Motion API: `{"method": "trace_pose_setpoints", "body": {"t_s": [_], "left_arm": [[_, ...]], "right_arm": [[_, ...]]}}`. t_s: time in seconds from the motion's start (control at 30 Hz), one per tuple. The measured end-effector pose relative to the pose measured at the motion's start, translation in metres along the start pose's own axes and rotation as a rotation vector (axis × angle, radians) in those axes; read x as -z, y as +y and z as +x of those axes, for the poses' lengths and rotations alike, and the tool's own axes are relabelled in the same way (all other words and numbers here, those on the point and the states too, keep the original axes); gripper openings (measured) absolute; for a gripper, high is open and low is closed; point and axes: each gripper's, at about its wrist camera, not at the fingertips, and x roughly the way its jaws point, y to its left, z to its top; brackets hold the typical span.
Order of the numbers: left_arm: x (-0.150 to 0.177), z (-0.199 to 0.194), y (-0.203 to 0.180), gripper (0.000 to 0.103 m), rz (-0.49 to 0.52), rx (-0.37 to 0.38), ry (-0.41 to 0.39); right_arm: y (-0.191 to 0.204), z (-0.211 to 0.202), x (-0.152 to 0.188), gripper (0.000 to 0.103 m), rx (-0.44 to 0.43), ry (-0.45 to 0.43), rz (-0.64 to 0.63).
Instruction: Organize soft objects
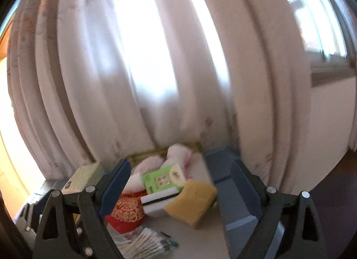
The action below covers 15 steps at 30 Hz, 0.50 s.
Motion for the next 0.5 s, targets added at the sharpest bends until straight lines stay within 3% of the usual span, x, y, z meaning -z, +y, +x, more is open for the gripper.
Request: {"method": "trace_pose_setpoints", "body": {"t_s": [0.23, 0.5], "left_arm": [[0.001, -0.014, 0.010, 0.103, -0.040, -0.041, -0.039], [0.002, -0.022, 0.021, 0.103, -0.067, -0.082, -0.063]], "right_arm": [[0.013, -0.048, 0.016, 0.100, 0.142, -0.282, -0.062], [0.027, -0.060, 0.023, 0.101, 0.149, -0.330, -0.148]]}}
